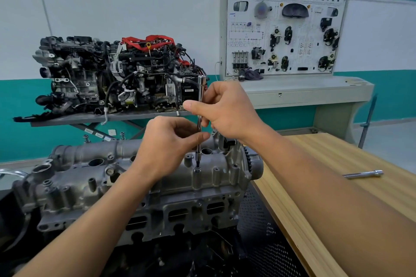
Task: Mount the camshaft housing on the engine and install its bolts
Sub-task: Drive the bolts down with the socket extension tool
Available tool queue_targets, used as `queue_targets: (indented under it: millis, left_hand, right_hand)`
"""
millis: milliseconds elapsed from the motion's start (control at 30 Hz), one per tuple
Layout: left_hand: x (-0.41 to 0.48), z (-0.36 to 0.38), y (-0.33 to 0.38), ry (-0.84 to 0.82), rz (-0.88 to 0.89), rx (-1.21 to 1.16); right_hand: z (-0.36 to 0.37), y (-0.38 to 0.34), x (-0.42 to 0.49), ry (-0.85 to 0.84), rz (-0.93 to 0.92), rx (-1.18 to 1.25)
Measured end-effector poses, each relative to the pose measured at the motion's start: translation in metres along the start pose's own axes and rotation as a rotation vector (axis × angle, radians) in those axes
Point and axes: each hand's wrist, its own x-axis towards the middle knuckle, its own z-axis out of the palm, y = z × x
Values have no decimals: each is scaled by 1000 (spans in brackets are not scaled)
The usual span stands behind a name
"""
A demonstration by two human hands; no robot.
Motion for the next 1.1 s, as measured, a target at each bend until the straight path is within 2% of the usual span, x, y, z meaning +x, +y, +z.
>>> queue_targets:
  millis: [100,233,300,400,500,567,633,833,967,1100]
  left_hand:
    - [2,1,-2,-8,17,27]
    - [3,-4,-2,-177,2,15]
    - [3,-7,0,-249,14,-5]
    - [4,-4,1,-243,17,44]
    - [2,2,0,-99,-5,57]
    - [2,4,-1,-25,9,76]
    - [2,4,-3,-43,1,34]
    - [6,-6,0,-289,-35,-45]
    - [6,-5,2,-313,-22,92]
    - [1,1,3,-116,-25,126]
  right_hand:
    - [-3,-2,-1,-41,24,37]
    - [-13,-6,0,-240,44,119]
    - [-16,-5,0,-272,46,95]
    - [-12,-3,0,-186,44,84]
    - [-5,1,-1,-29,3,6]
    - [-4,2,-1,5,-13,-32]
    - [-4,1,-1,-32,17,0]
    - [-13,0,1,-272,30,71]
    - [-7,2,-2,-139,26,47]
    - [0,7,-4,38,-4,-15]
